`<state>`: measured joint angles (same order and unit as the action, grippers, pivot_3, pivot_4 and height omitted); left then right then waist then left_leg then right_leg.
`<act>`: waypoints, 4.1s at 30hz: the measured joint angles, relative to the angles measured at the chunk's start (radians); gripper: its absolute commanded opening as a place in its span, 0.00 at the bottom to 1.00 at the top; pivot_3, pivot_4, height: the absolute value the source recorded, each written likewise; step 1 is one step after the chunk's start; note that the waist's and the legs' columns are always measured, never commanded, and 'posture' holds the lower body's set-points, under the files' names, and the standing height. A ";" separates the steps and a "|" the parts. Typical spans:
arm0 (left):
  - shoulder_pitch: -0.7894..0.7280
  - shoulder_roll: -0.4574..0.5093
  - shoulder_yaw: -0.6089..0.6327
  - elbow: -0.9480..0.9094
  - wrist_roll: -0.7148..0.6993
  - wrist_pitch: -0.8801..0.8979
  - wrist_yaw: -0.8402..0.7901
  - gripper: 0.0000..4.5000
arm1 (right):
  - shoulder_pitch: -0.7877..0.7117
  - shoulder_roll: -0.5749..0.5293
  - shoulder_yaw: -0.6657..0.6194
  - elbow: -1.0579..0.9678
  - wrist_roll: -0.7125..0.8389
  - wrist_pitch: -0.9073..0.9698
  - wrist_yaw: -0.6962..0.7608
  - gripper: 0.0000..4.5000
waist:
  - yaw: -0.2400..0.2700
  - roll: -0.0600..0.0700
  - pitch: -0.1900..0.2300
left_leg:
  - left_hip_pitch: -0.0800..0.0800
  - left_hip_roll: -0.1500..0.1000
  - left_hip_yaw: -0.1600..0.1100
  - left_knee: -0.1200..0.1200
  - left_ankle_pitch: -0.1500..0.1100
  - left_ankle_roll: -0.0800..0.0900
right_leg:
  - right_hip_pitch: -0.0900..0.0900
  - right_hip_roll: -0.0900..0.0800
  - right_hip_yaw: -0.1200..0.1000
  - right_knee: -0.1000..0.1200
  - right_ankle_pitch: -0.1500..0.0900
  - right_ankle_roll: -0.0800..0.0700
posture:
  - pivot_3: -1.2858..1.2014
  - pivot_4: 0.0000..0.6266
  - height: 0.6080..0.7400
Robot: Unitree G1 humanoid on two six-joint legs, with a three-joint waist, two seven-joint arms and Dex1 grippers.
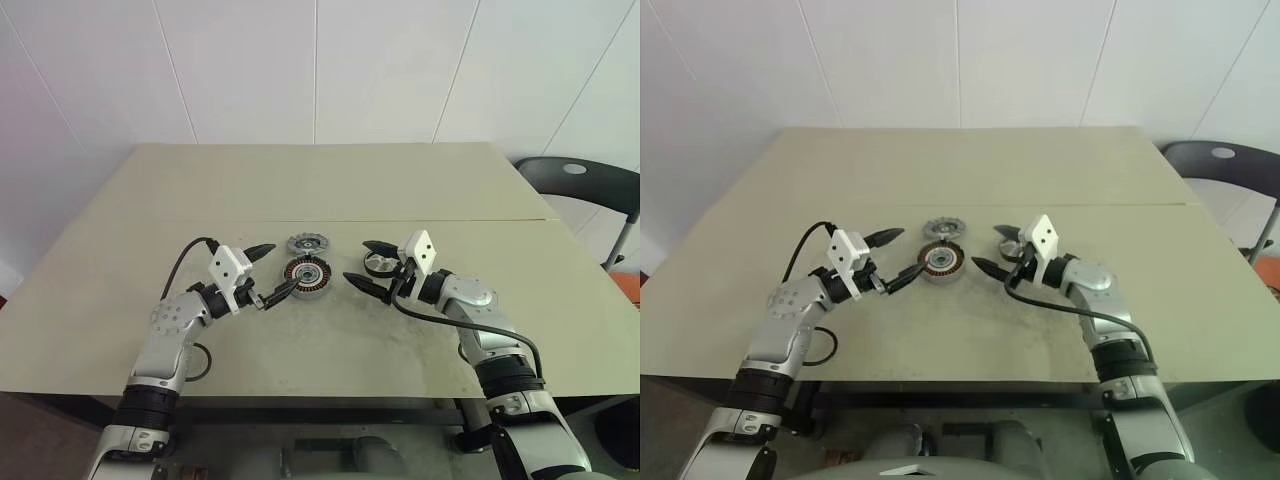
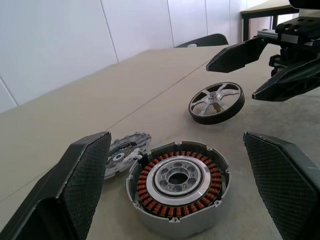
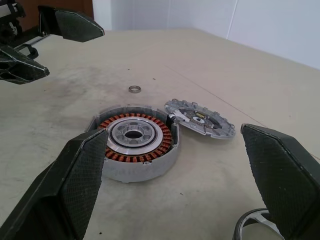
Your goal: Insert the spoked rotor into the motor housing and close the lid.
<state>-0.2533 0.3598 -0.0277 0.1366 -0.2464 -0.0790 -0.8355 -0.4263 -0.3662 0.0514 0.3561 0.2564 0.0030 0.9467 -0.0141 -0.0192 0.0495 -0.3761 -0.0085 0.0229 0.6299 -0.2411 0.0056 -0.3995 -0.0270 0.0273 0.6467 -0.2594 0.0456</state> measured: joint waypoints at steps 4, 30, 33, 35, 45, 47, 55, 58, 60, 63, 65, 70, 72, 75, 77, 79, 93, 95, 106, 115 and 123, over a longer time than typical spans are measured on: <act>0.000 -0.003 0.000 0.000 0.002 -0.001 0.002 1.00 | 0.000 0.000 0.000 0.000 -0.001 0.000 0.000 0.99 | 0.000 0.000 0.000 | 0.000 0.000 0.000 0.000 0.000 0.000 | 0.000 0.000 0.000 0.000 0.000 0.000 | 0.52 0.00 1.00; -0.215 -0.022 0.012 0.379 0.220 0.035 0.380 1.00 | 0.000 -0.004 0.000 -0.002 -0.011 0.005 -0.019 0.99 | 0.004 0.000 0.000 | 0.000 0.000 0.000 0.001 0.000 0.000 | 0.000 0.000 -0.001 0.000 0.003 0.006 | 0.52 0.00 1.00; -0.267 -0.056 0.037 0.448 0.217 0.060 0.454 1.00 | 0.000 -0.003 0.000 -0.002 -0.012 0.005 -0.020 0.99 | 0.003 0.000 0.000 | 0.000 0.000 0.000 0.001 0.000 0.000 | 0.000 0.000 -0.001 0.000 0.004 0.007 | 0.52 0.00 1.00; -0.294 -0.073 0.046 0.487 0.216 0.071 0.484 1.00 | 0.001 -0.003 0.000 -0.002 -0.013 0.005 -0.021 0.99 | 0.003 0.000 0.000 | 0.000 0.000 0.000 0.001 0.000 0.000 | 0.000 0.000 -0.001 0.000 0.004 0.007 | 0.52 0.00 1.00; -0.350 -0.091 0.059 0.638 0.213 0.098 0.538 1.00 | 0.018 -0.002 0.001 -0.009 -0.016 0.005 -0.036 0.99 | 0.002 0.000 0.000 | 0.000 0.000 0.000 0.001 0.000 0.000 | 0.000 0.000 -0.001 0.000 0.004 0.007 | 0.52 0.00 1.00; -0.350 -0.095 0.060 0.641 0.212 0.102 0.533 1.00 | 0.018 -0.002 0.001 -0.009 -0.016 0.005 -0.038 0.99 | 0.003 0.000 0.000 | 0.000 0.000 0.000 0.001 0.000 0.000 | 0.000 0.000 -0.001 0.000 0.004 0.007 | 0.52 0.00 1.00; -0.349 -0.127 0.061 0.641 0.201 0.147 0.523 1.00 | 0.018 -0.001 0.001 -0.010 -0.016 0.005 -0.040 0.99 | 0.003 0.000 0.000 | 0.000 -0.001 0.000 0.000 0.000 0.000 | 0.000 0.000 -0.001 0.000 0.004 0.007 | 0.52 0.00 1.00; -0.349 -0.131 0.070 0.639 0.193 0.177 0.537 1.00 | 0.018 0.000 0.001 -0.010 -0.016 0.005 -0.041 0.99 | 0.002 0.000 0.000 | 0.000 -0.001 0.000 0.001 0.000 0.000 | 0.000 0.000 -0.001 0.000 0.004 0.007 | 0.52 0.00 1.00; -0.349 -0.135 0.073 0.636 0.192 0.186 0.546 1.00 | 0.017 0.001 0.001 -0.010 -0.016 0.005 -0.041 0.99 | 0.002 0.000 0.000 | 0.000 -0.001 0.000 0.001 0.000 0.000 | 0.001 0.000 -0.001 0.000 0.004 0.007 | 0.52 0.00 1.00; -0.350 -0.138 0.078 0.633 0.190 0.202 0.555 1.00 | 0.017 0.001 0.001 -0.010 -0.016 0.005 -0.041 0.99 | 0.002 0.000 0.000 | 0.001 -0.001 0.000 0.001 0.000 0.000 | 0.001 0.000 -0.001 0.001 0.004 0.007 | 0.52 0.00 1.00; -0.350 -0.143 0.082 0.631 0.190 0.210 0.561 1.00 | 0.017 0.001 0.001 -0.010 -0.016 0.005 -0.042 0.99 | 0.002 0.000 0.000 | 0.001 -0.001 0.000 0.001 0.000 0.000 | 0.002 0.000 -0.001 0.001 0.004 0.007 | 0.52 0.00 1.00; -0.353 -0.151 0.094 0.628 0.179 0.232 0.563 1.00 | 0.017 0.002 0.001 -0.010 -0.016 0.004 -0.045 0.99 | 0.002 0.000 0.000 | 0.001 -0.001 0.000 0.001 0.000 0.000 | 0.002 0.000 -0.001 0.001 0.004 0.007 | 0.52 0.00 1.00; -0.355 -0.157 0.104 0.628 0.168 0.246 0.569 1.00 | 0.017 0.002 0.001 -0.010 -0.016 0.004 -0.046 0.99 | 0.002 0.000 0.000 | 0.001 -0.001 0.000 0.001 0.000 0.000 | 0.002 0.000 -0.001 0.001 0.004 0.007 | 0.52 0.00 1.00; -0.358 -0.165 0.121 0.628 0.156 0.250 0.583 1.00 | 0.013 0.003 0.001 -0.010 -0.016 0.004 -0.047 0.99 | 0.002 0.000 0.000 | 0.001 -0.001 0.000 0.001 0.000 0.000 | 0.002 0.000 -0.001 0.001 0.004 0.007 | 0.52 0.00 1.00; -0.358 -0.165 0.127 0.629 0.150 0.250 0.590 1.00 | 0.013 0.002 0.001 -0.010 -0.016 0.003 -0.047 0.99 | 0.001 0.000 0.000 | 0.002 -0.001 0.000 0.001 0.000 0.000 | 0.002 0.000 -0.001 0.001 0.004 0.007 | 0.52 0.00 1.00; -0.359 -0.168 0.135 0.630 0.147 0.249 0.600 1.00 | 0.013 0.003 0.001 -0.010 -0.017 0.003 -0.047 0.99 | -0.001 0.000 0.000 | 0.002 -0.001 0.000 0.001 0.000 0.000 | 0.002 0.000 -0.001 0.001 0.004 0.007 | 0.52 0.00 1.00; -0.376 -0.170 0.143 0.659 0.129 0.247 0.626 1.00 | 0.008 0.005 0.001 -0.009 -0.021 -0.003 -0.050 0.99 | -0.001 0.000 0.000 | 0.002 -0.001 0.000 0.001 0.000 0.000 | 0.002 0.000 -0.001 0.001 0.004 0.007 | 0.52 0.00 1.00; -0.378 -0.170 0.143 0.664 0.128 0.248 0.626 0.96 | 0.006 0.005 0.001 -0.009 -0.022 -0.005 -0.052 1.00 | -0.001 0.000 -0.001 | 0.002 -0.001 0.000 0.001 0.000 0.000 | 0.002 0.001 -0.001 0.002 0.004 0.007 | 0.52 0.00 1.00; -0.389 -0.143 0.159 0.669 0.129 0.292 0.627 0.24 | 0.005 0.008 0.001 -0.009 -0.028 -0.013 -0.057 1.00 | 0.001 0.000 -0.001 | 0.001 -0.001 0.000 0.000 0.000 0.000 | 0.002 0.000 -0.001 0.000 0.004 0.007 | 0.52 0.00 1.00; -0.376 -0.147 0.160 0.654 0.128 0.281 0.580 0.16 | -0.007 0.012 0.001 -0.008 -0.037 -0.024 -0.058 1.00 | 0.004 0.000 -0.001 | 0.001 -0.001 0.000 0.000 0.000 0.000 | 0.002 0.000 -0.001 0.000 0.004 0.007 | 0.52 0.00 1.00; -0.246 -0.197 0.133 0.431 0.036 0.151 0.308 0.16 | -0.010 0.019 0.002 0.002 -0.038 -0.033 -0.060 1.00 | 0.001 -0.001 0.000 | -0.003 -0.001 0.000 0.000 0.000 -0.001 | -0.002 -0.002 -0.001 0.000 0.004 0.005 | 0.52 0.00 1.00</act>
<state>-0.4988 0.1624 0.1050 0.5672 -0.2100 0.0723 -0.5280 -0.4364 -0.3472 0.0530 0.3577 0.2182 -0.0301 0.8870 -0.0133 -0.0198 0.0491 -0.3786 -0.0094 0.0228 0.6300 -0.2413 0.0051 -0.4016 -0.0294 0.0262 0.6463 -0.2556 0.0507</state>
